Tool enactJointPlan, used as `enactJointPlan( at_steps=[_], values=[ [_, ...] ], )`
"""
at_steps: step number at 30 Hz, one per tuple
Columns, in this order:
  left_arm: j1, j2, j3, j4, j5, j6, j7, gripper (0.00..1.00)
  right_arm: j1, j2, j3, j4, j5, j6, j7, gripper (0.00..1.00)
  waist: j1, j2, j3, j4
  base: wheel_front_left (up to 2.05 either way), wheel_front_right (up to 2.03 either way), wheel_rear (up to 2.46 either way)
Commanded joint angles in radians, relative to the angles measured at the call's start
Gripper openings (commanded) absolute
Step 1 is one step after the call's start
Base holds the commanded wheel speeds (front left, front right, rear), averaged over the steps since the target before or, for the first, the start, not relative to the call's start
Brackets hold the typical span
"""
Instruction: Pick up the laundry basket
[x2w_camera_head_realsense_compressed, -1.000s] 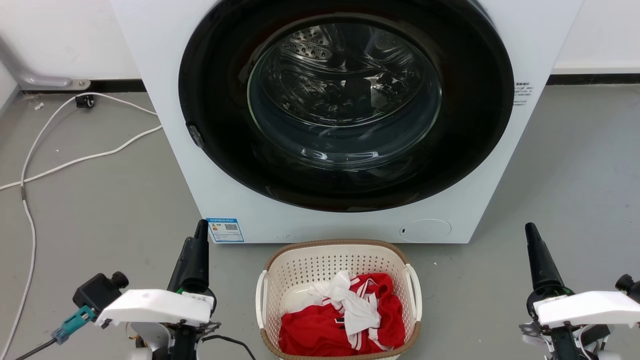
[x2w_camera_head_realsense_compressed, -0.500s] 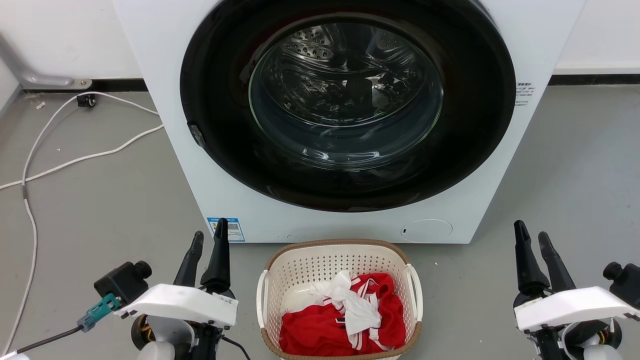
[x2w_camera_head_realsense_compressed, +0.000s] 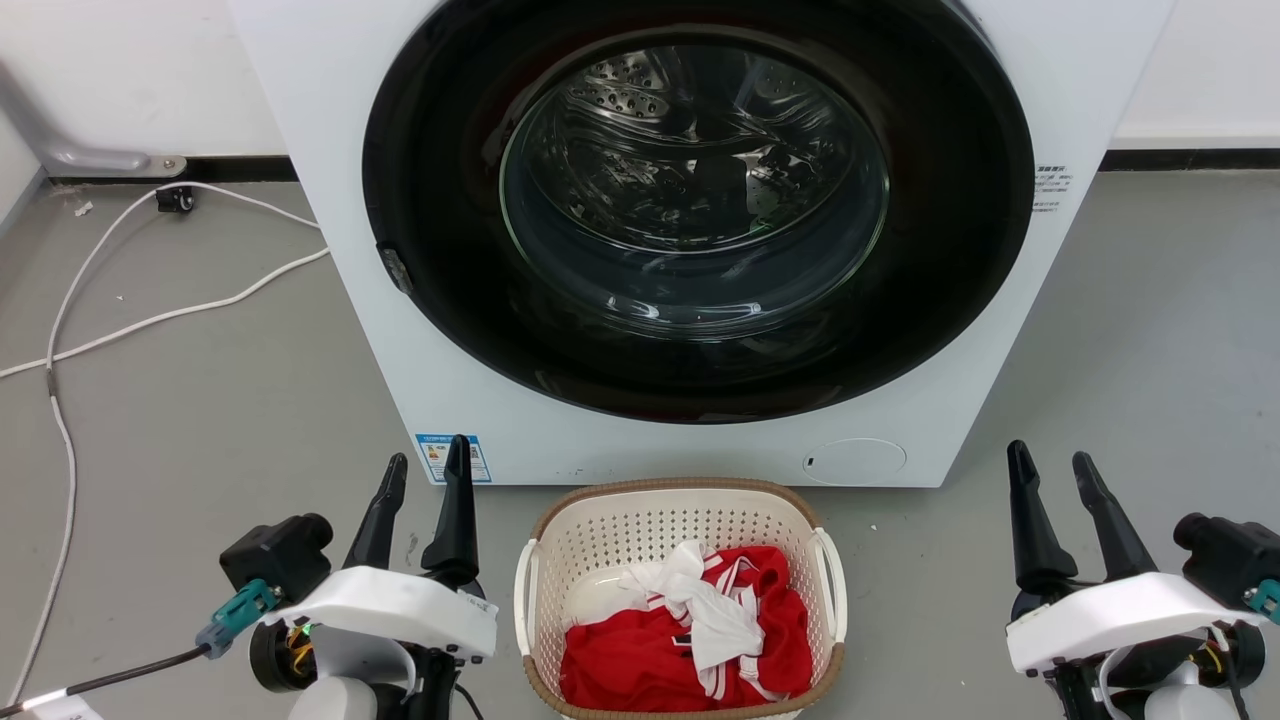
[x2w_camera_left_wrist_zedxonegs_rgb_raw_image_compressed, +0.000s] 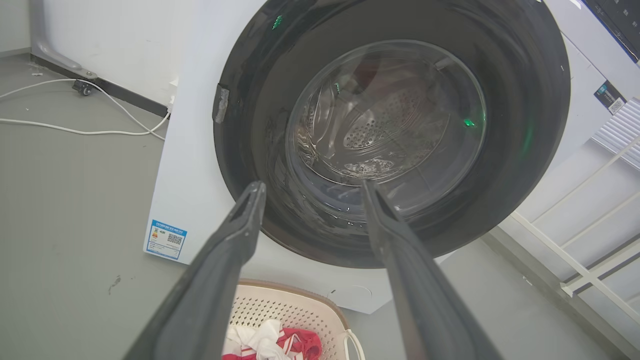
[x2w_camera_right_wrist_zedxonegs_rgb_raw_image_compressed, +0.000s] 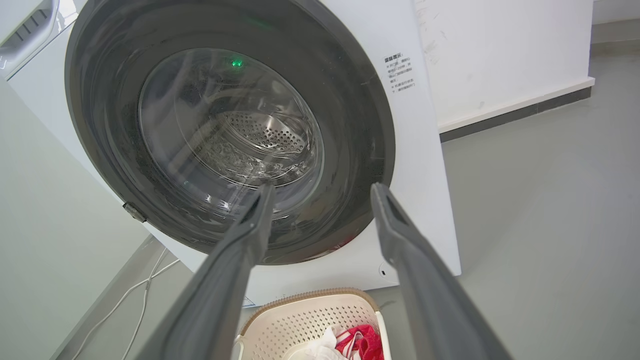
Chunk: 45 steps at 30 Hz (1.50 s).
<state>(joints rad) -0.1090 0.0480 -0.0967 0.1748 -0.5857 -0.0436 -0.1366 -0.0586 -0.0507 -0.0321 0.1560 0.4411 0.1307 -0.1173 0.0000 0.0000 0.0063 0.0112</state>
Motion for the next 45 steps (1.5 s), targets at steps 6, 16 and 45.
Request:
enactJointPlan(
  at_steps=[6,16,45],
  values=[
    [-0.026,0.003,-0.015,-0.003,0.094,0.011,-0.023,1.0,0.006,0.0,0.004,-0.023,-0.102,0.0,-0.004,1.0,0.0,0.0,0.0,0.002,0.0,0.0,0.0],
    [-0.027,0.003,-0.034,0.008,0.201,0.022,-0.048,1.0,0.016,0.0,0.009,-0.031,-0.212,0.0,-0.011,1.0,0.0,0.0,-0.002,0.002,0.0,0.0,0.0],
    [-0.015,0.003,-0.052,0.029,0.453,0.063,-0.108,1.0,0.04,0.001,0.013,-0.047,-0.446,0.0,-0.024,1.0,0.0,0.0,0.001,0.011,0.0,0.0,0.0]
  ],
)
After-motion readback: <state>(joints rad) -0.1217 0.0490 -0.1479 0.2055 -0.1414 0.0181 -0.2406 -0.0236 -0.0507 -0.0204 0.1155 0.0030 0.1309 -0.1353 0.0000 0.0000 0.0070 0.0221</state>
